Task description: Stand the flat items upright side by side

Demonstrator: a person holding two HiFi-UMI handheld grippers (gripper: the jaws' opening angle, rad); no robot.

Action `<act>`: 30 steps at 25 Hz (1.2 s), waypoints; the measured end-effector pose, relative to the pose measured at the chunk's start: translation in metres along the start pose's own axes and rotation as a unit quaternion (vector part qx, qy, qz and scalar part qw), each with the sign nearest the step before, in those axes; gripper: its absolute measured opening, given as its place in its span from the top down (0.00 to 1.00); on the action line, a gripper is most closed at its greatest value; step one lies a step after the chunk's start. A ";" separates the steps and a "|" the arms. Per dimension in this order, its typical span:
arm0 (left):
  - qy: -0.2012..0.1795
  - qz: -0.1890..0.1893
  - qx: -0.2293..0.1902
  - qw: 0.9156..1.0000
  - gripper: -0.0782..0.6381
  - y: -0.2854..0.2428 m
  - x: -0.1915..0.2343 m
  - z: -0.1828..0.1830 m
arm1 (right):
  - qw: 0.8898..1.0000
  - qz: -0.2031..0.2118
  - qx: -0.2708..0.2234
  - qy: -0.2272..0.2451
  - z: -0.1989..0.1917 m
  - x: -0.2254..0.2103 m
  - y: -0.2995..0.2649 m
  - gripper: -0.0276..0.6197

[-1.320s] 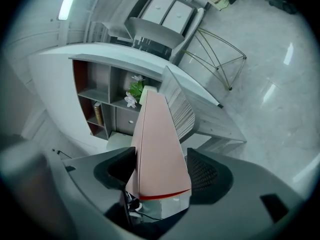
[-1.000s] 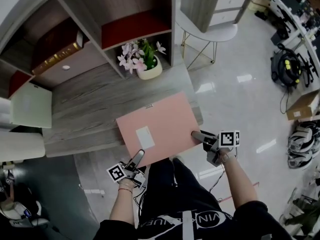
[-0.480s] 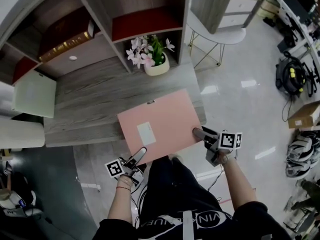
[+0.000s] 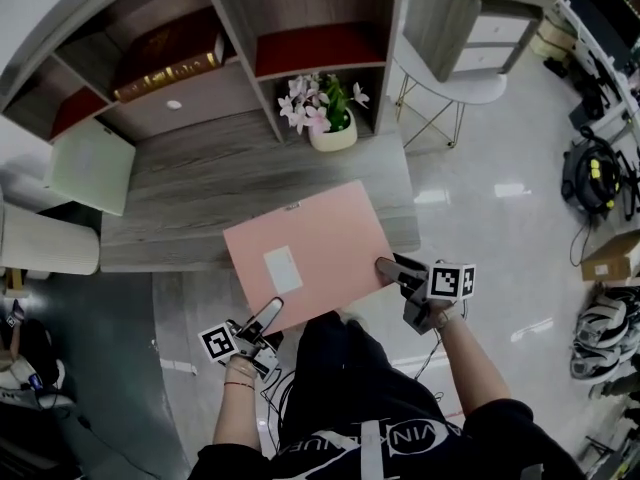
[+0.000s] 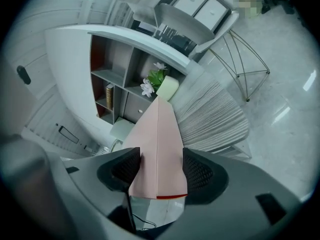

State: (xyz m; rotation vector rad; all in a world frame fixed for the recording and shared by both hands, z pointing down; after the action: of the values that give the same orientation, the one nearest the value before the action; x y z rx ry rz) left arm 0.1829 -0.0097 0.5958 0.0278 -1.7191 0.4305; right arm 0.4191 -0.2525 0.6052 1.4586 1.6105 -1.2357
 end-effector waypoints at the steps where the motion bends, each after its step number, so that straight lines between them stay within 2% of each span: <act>1: -0.001 0.004 -0.010 1.000 0.50 0.006 -0.003 0.001 | 1.000 0.005 0.004 0.003 0.001 0.003 -0.006 0.53; 5: -0.014 0.020 -0.042 0.999 0.50 0.031 -0.019 0.008 | 0.999 0.027 0.017 0.013 0.001 0.022 -0.028 0.54; 9: -0.047 0.046 -0.080 0.995 0.50 0.060 -0.034 0.022 | 0.998 0.052 0.030 0.030 0.002 0.039 -0.062 0.58; 11: -0.042 0.054 -0.098 0.993 0.50 0.075 -0.038 0.027 | 0.997 0.061 0.029 0.033 -0.001 0.048 -0.078 0.59; 15: -0.007 0.064 -0.125 0.990 0.50 0.104 -0.049 0.042 | 0.997 0.068 0.032 0.031 -0.008 0.069 -0.115 0.59; 17: -0.014 0.063 -0.133 0.989 0.50 0.119 -0.052 0.053 | 0.996 0.076 0.039 0.034 -0.013 0.080 -0.133 0.59; 21: -0.052 0.091 -0.133 0.985 0.50 0.158 -0.046 0.089 | 0.993 0.077 0.065 0.056 -0.025 0.103 -0.178 0.61; 24: -0.050 0.096 -0.138 0.985 0.50 0.186 -0.044 0.124 | 0.993 0.080 0.073 0.048 -0.035 0.117 -0.226 0.62; 27: -0.082 0.126 -0.137 0.979 0.50 0.219 -0.032 0.166 | 0.992 0.081 0.081 0.046 -0.047 0.132 -0.276 0.62; 30: -0.084 0.138 -0.141 0.977 0.50 0.248 -0.024 0.200 | 0.991 0.086 0.087 0.048 -0.059 0.147 -0.323 0.63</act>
State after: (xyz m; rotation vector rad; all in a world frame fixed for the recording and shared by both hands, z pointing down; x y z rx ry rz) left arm -0.0647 0.1556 0.4805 -0.3948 -1.9470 0.3914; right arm 0.0848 -0.1251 0.5660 1.7506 1.4312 -1.2475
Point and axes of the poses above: the fingertips, and each gripper's own axes: y backward along the fingers, x to its left, z out of its top, the point moved 6 cm from there along y, backward along the fingers, and after that the axes turned 7 degrees about z, right-handed, at the moved point
